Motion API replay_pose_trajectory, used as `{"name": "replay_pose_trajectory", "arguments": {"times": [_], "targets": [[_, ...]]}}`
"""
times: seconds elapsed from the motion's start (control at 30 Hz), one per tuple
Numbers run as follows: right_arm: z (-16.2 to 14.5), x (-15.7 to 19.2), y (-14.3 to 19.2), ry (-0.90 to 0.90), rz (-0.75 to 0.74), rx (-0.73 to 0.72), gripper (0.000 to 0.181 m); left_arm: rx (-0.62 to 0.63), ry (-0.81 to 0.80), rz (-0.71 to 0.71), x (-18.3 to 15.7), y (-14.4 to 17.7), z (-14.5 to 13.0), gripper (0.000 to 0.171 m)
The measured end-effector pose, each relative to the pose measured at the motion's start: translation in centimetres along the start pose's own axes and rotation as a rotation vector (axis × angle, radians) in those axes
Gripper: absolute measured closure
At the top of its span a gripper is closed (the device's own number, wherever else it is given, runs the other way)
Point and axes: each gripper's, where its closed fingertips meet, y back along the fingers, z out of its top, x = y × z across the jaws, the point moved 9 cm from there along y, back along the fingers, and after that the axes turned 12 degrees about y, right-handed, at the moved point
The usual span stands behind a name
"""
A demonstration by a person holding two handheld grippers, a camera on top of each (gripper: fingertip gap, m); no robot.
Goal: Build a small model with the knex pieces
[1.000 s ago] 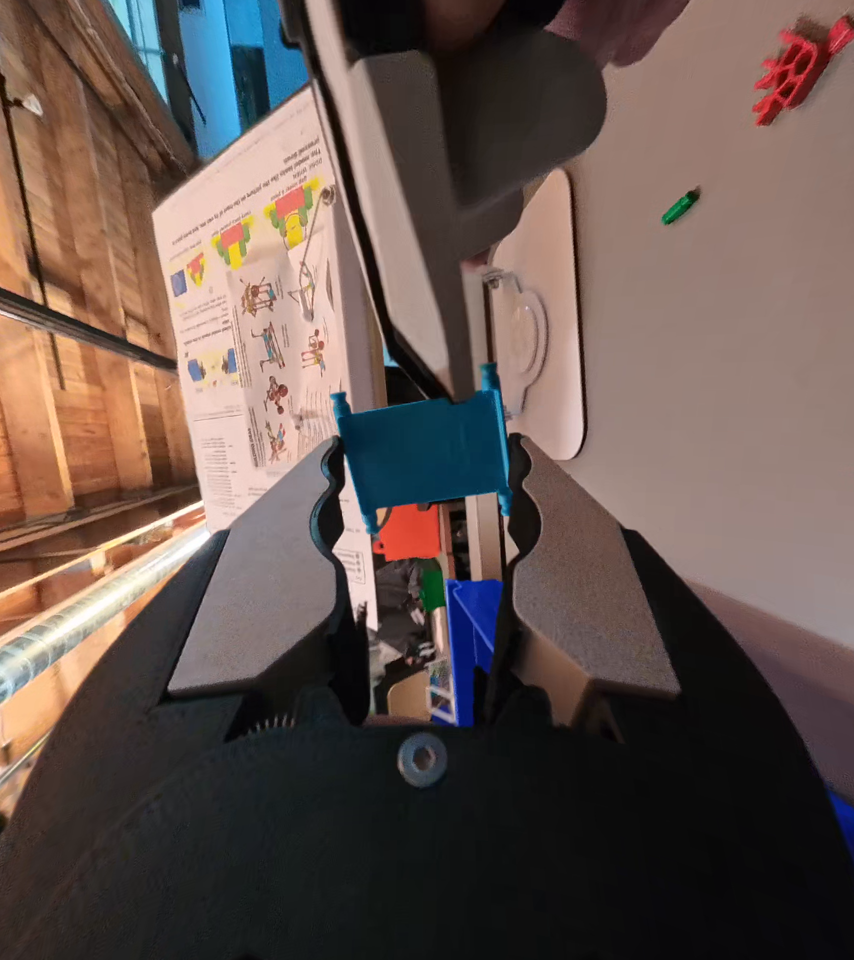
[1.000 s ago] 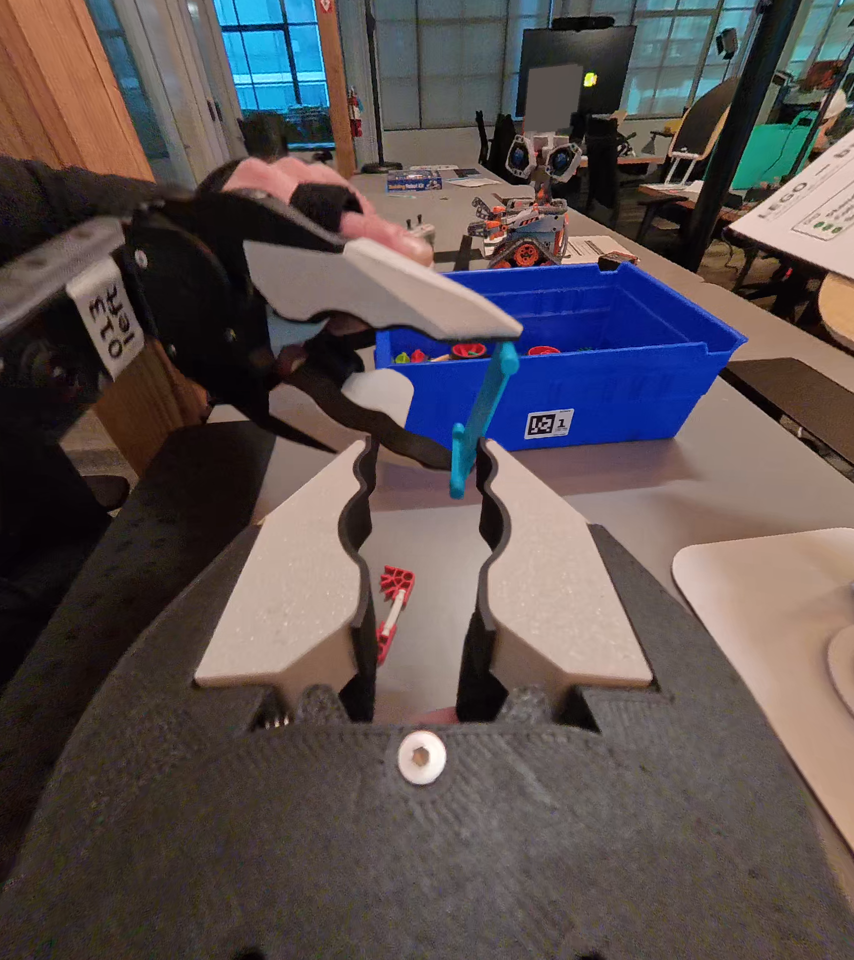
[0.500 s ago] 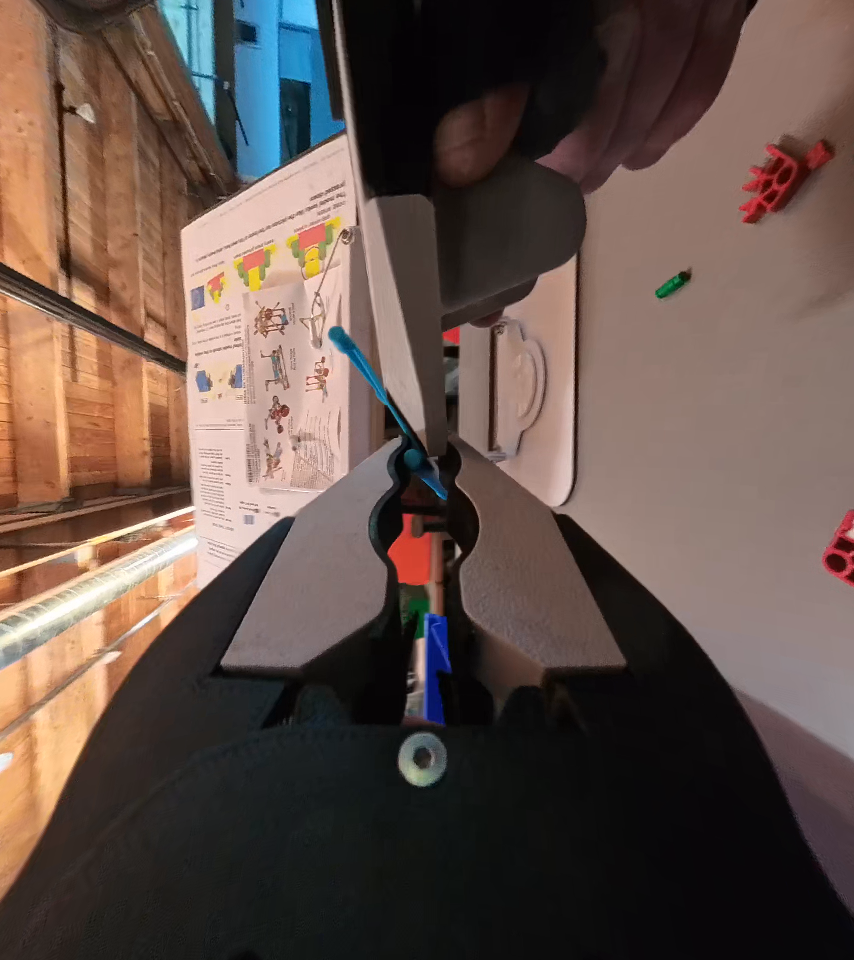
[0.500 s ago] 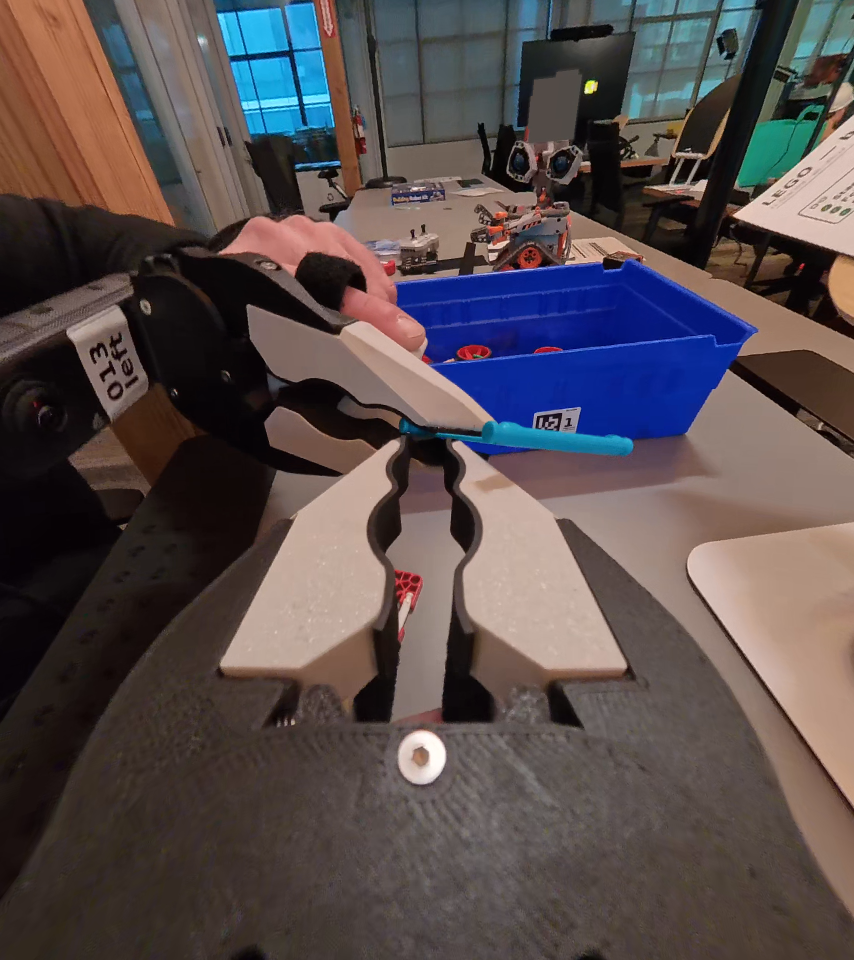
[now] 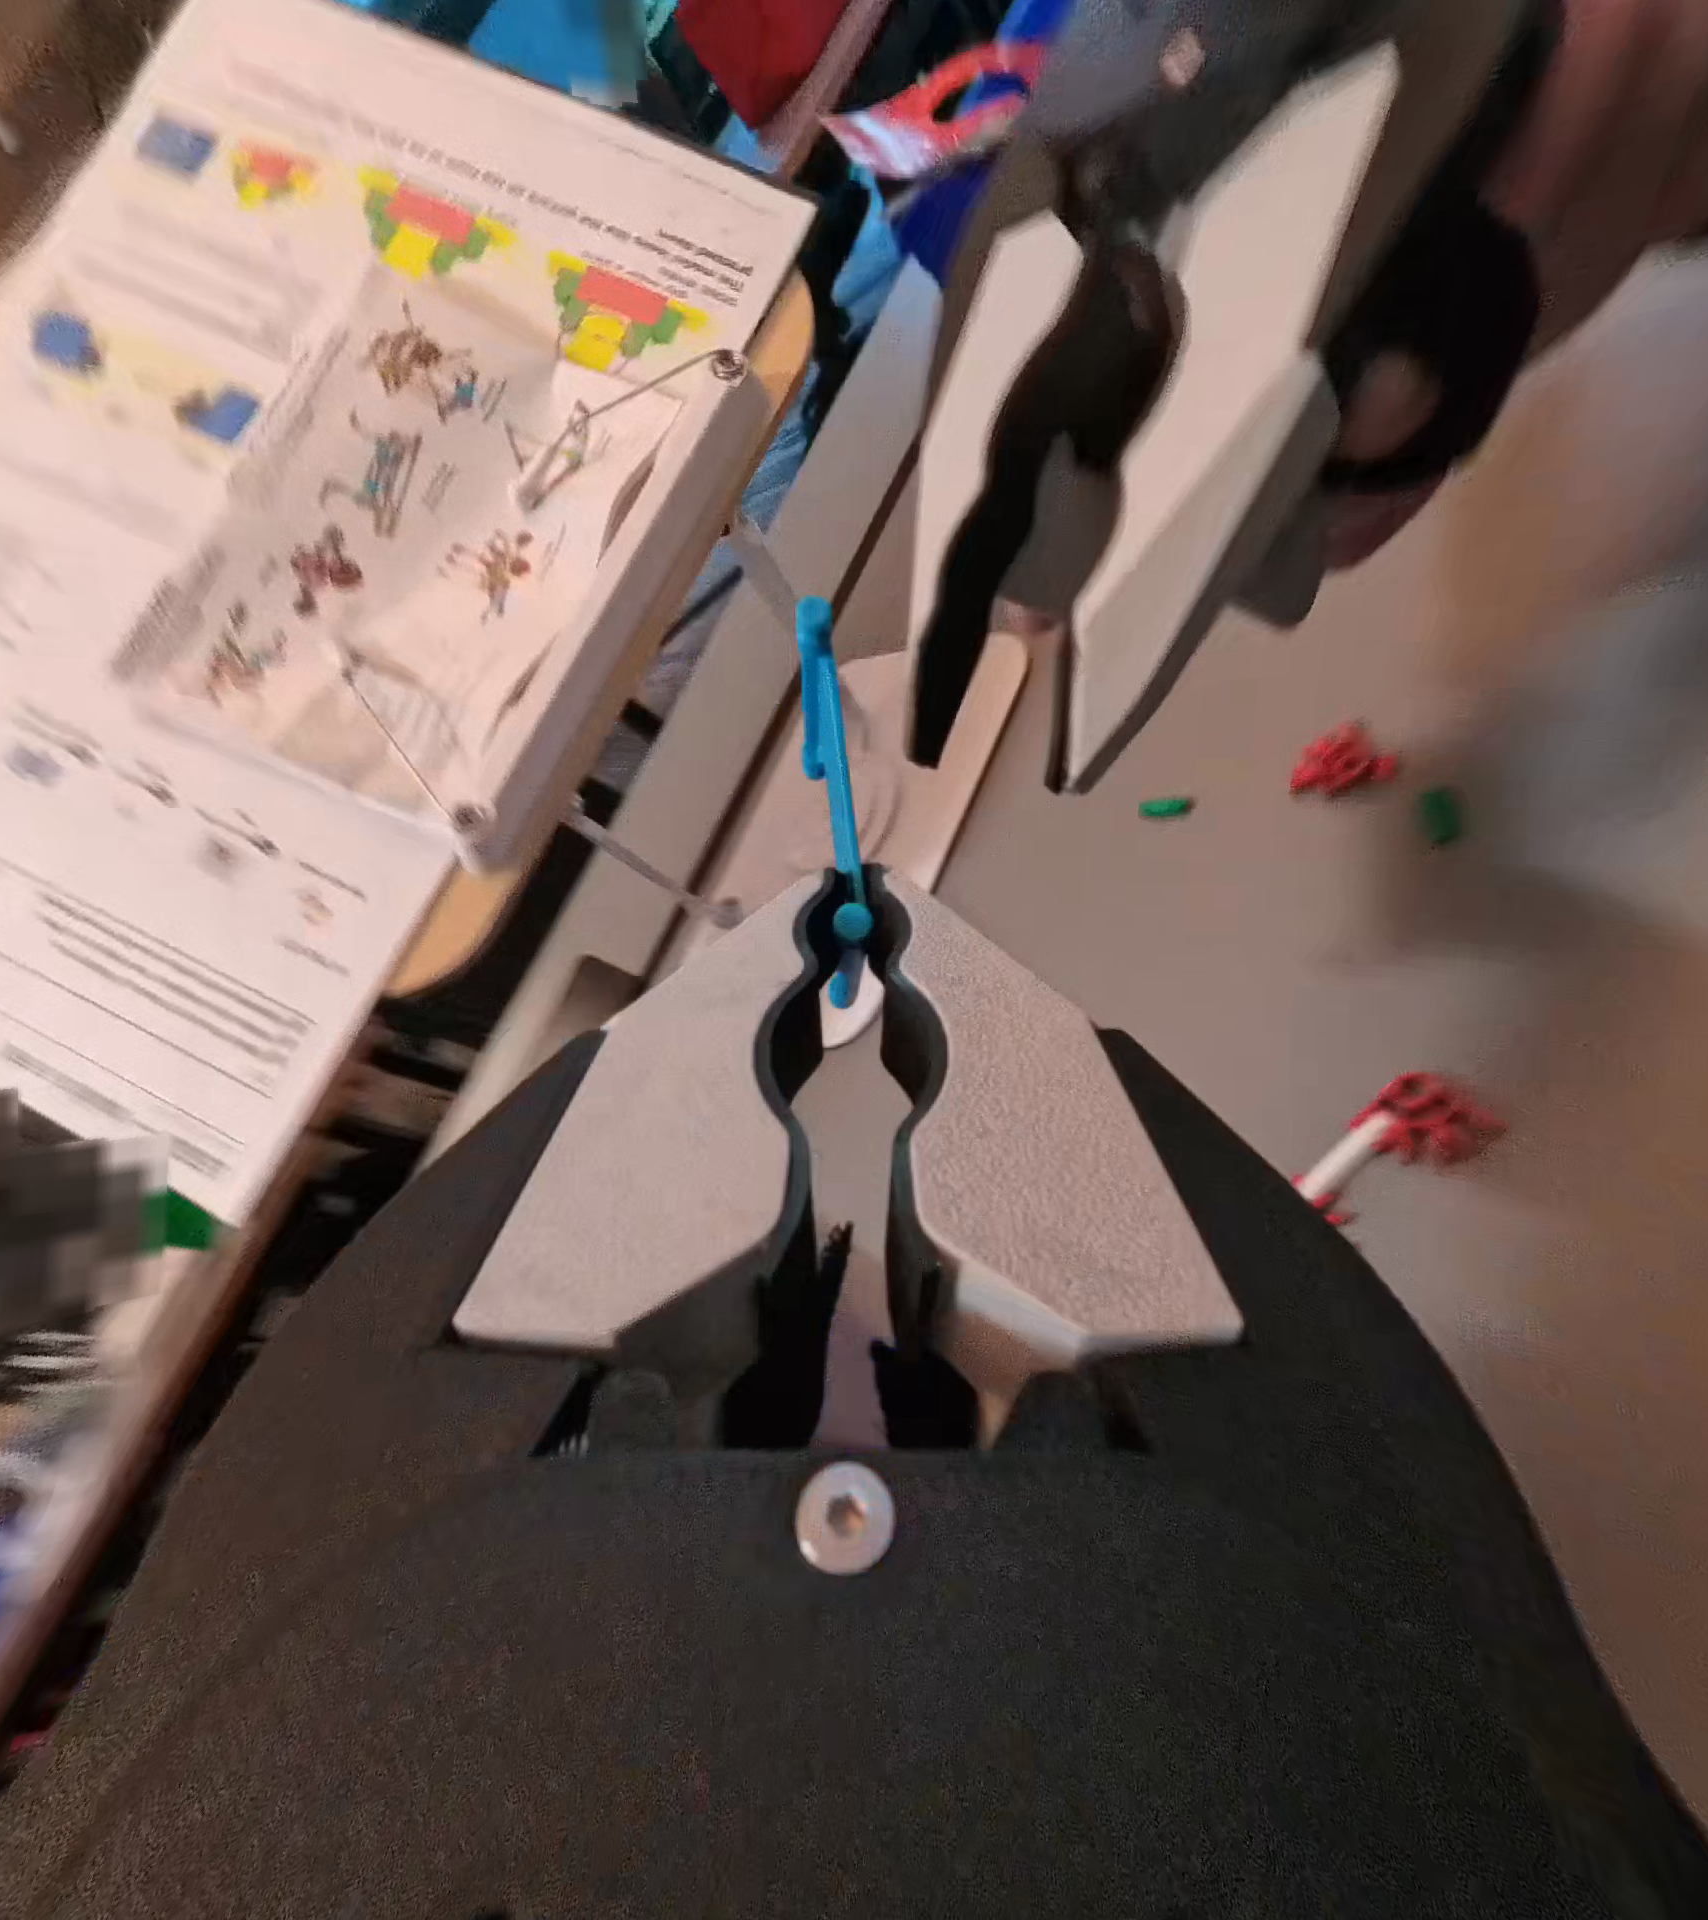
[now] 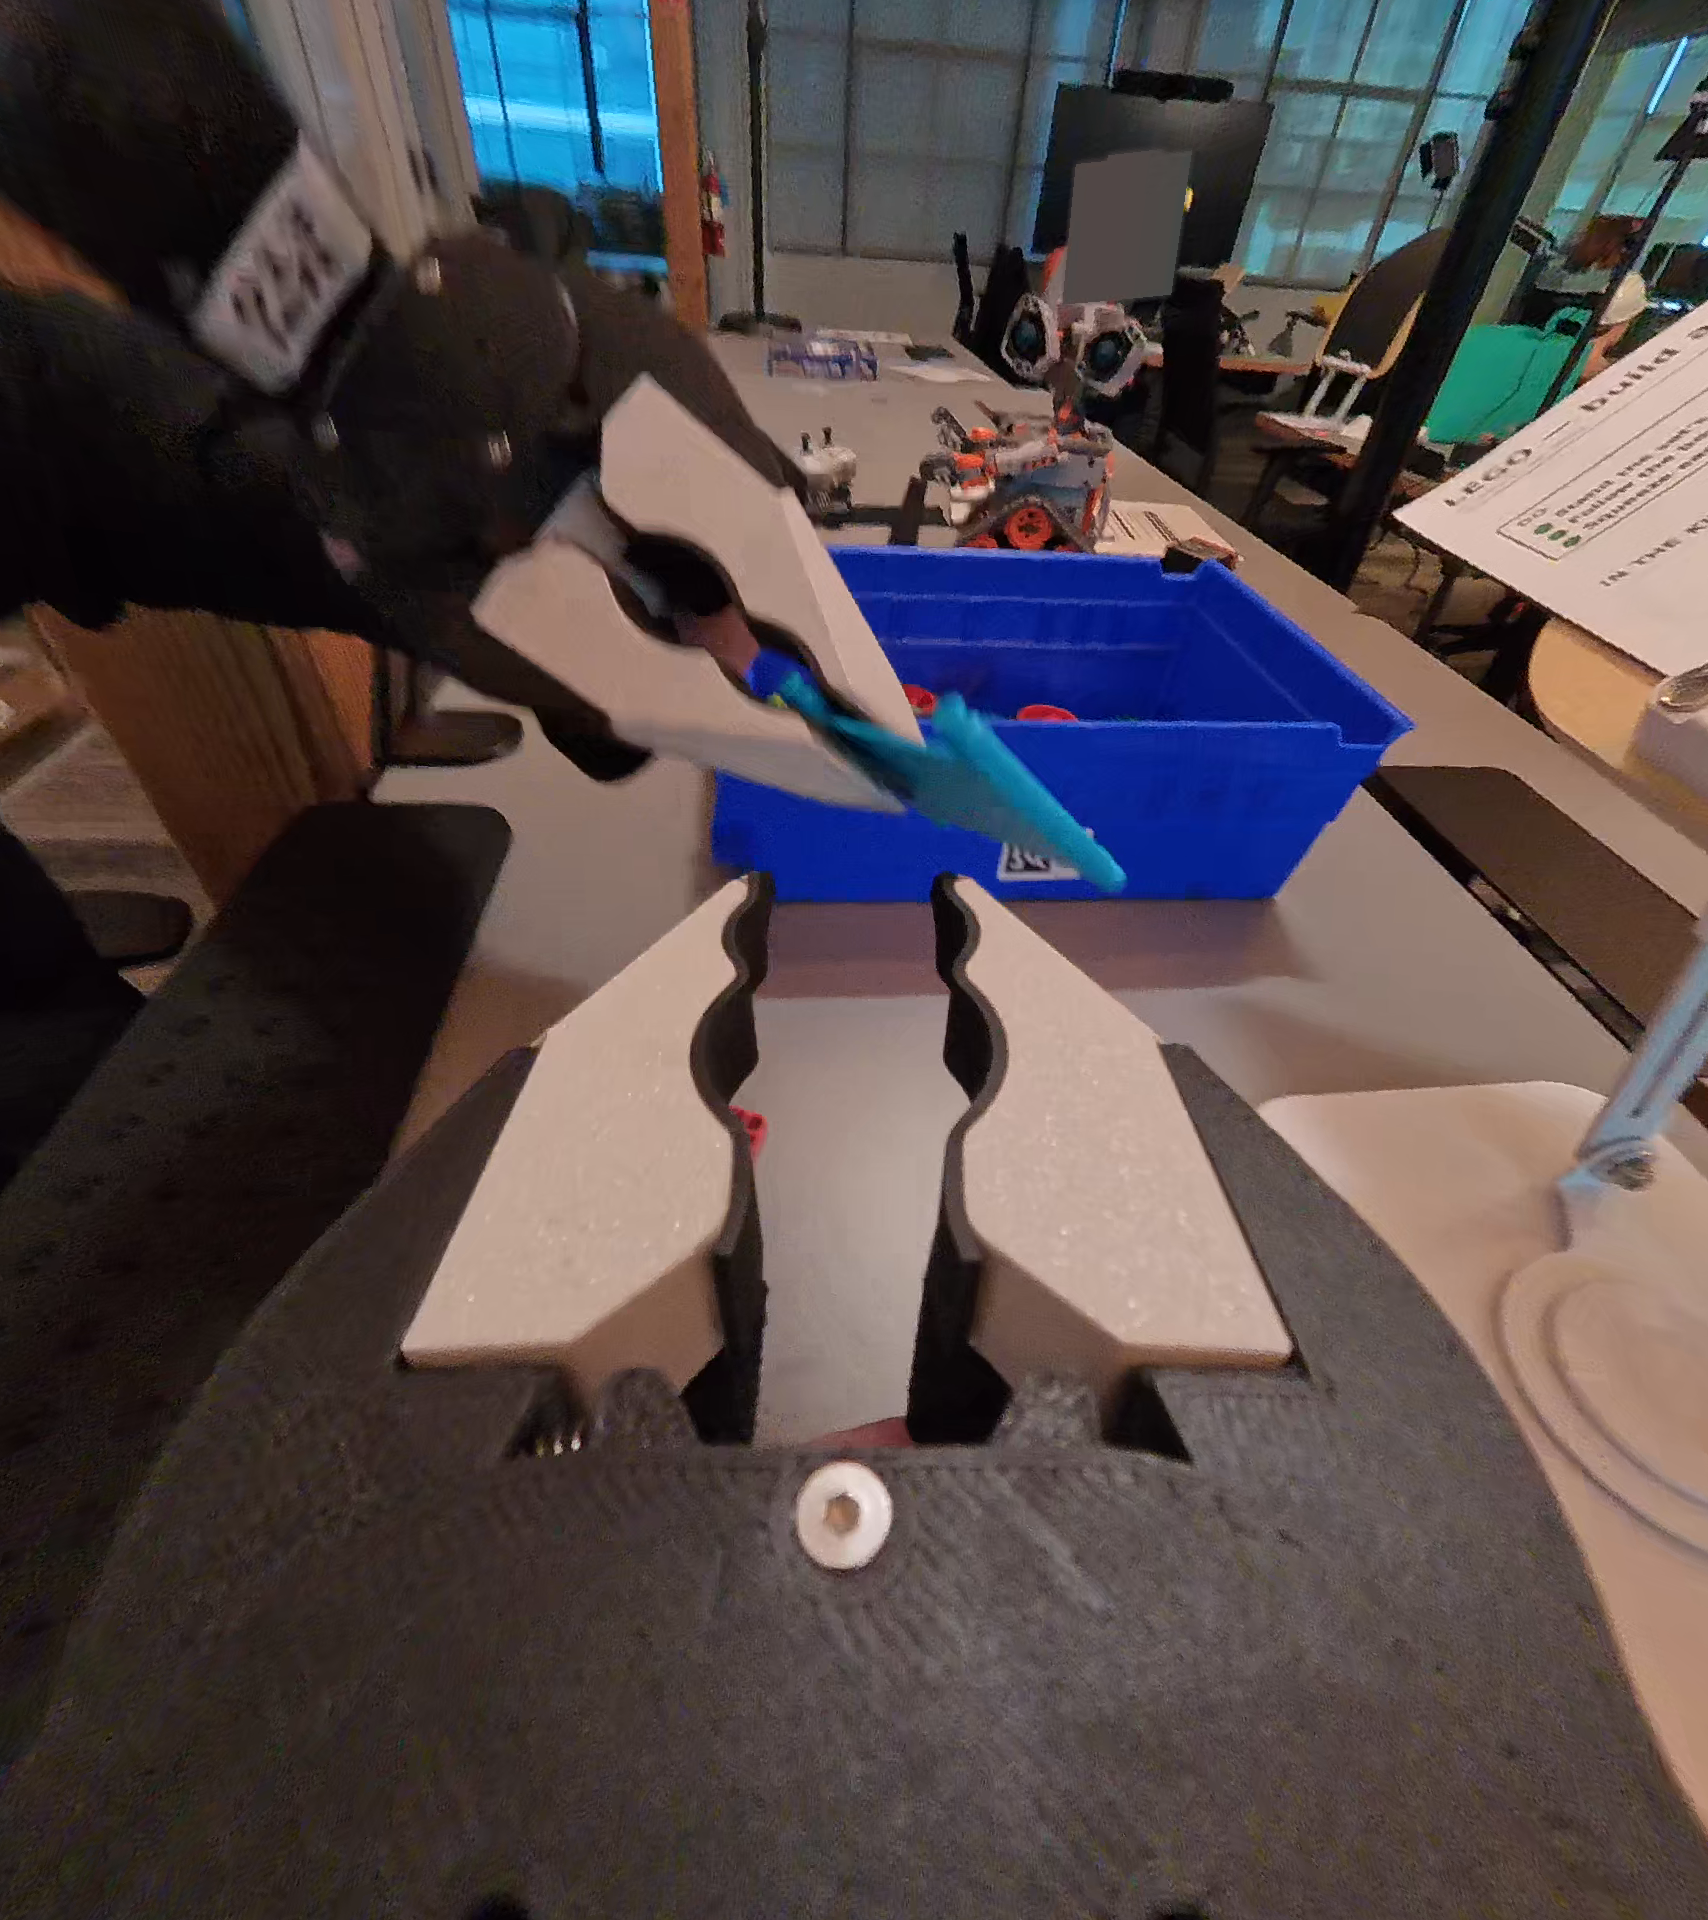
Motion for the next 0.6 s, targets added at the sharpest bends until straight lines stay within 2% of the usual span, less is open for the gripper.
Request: {"name": "replay_pose_trajectory", "arguments": {"times": [0.1, 0.27, 0.33, 0.43, 0.6], "targets": [[-0.7, 0.0, -0.3, 0.071, -0.015, 0.080, 0.151, 0.060, 0.303, -0.138, 0.1, 0.8, -1.3, 0.170], [-1.9, 1.2, -1.5, 0.157, 0.025, 0.146, 0.142, 0.103, 0.686, -0.293, -1.8, 1.8, -3.2, 0.170], [-1.8, 2.2, -1.8, 0.136, 0.111, 0.107, 0.145, 0.119, 0.760, -0.322, -3.0, 1.9, -3.9, 0.170], [-2.1, 2.6, -2.2, 0.047, 0.189, 0.089, 0.167, 0.141, 0.796, -0.383, -4.2, 2.2, -4.4, 0.170], [-2.2, 2.9, -2.3, -0.085, 0.303, 0.061, 0.175, 0.082, 0.881, -0.370, -4.8, 2.8, -5.7, 0.166]]}}
